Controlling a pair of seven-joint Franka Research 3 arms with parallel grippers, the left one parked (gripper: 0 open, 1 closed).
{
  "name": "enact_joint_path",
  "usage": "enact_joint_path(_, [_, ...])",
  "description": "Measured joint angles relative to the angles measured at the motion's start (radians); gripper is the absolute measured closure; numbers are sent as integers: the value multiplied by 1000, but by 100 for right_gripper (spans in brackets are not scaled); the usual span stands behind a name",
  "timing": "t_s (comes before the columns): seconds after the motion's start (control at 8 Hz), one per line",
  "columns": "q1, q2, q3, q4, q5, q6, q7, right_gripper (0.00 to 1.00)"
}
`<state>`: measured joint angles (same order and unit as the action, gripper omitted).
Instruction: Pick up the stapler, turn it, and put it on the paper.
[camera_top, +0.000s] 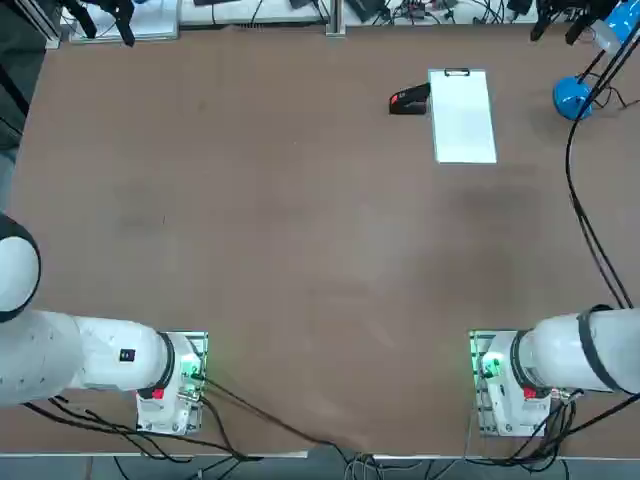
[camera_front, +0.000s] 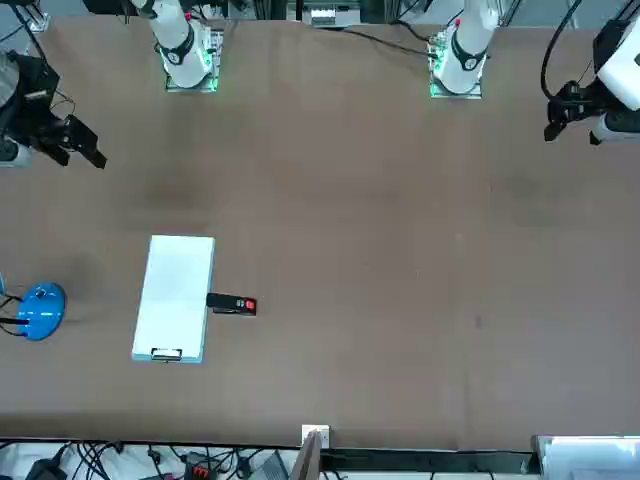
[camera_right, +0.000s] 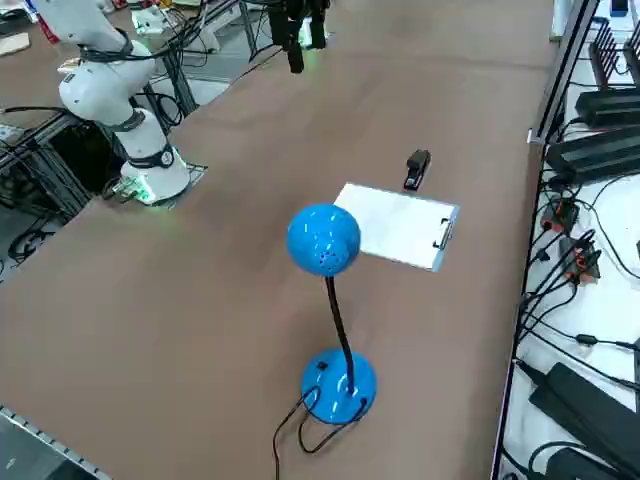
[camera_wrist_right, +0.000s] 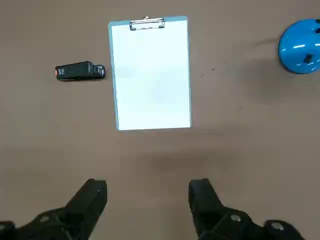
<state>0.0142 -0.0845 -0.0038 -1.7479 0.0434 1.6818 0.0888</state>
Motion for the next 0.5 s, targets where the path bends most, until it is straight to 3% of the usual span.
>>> enact_joint_path(0.5, [4,2,0,22,1,-20,0,0])
